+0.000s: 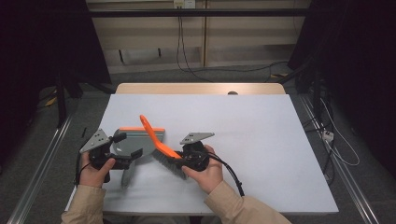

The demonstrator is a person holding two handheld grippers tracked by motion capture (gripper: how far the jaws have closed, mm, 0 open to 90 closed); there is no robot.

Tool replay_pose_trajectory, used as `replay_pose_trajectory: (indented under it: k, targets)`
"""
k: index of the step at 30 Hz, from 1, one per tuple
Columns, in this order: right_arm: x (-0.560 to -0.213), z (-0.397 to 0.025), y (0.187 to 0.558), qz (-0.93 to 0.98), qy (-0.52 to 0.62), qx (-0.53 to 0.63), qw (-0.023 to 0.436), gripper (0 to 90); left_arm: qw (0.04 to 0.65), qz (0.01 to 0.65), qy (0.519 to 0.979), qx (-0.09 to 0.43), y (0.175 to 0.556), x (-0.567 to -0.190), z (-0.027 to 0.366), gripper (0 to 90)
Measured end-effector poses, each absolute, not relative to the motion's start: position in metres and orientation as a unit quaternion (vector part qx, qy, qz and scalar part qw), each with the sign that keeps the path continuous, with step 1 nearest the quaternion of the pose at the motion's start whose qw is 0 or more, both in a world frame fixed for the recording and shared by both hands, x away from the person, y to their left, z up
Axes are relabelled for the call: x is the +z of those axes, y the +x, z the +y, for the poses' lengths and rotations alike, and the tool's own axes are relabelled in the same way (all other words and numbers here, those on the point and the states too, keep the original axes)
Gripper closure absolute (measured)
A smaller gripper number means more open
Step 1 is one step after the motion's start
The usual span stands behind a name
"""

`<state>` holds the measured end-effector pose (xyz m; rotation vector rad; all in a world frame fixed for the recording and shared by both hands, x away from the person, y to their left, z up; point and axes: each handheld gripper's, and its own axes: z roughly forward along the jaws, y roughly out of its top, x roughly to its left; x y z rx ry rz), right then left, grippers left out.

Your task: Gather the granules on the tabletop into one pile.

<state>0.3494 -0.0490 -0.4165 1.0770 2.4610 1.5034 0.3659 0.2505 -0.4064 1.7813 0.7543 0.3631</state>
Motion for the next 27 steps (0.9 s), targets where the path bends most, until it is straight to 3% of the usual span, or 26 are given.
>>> replay_pose_trajectory:
  k: [6,27]
  targets:
    - [-0.428,-0.039,0.348,0.798,0.365,0.479,-0.005,71.4,0.553,0.321,0.754,0.153,0.366,-0.407,0.25,3.9]
    - [-0.439,-0.077,0.371,0.763,0.458,0.457,-0.023,71.2,0.553,0.319,0.754,0.157,0.366,-0.406,0.25,4.0]
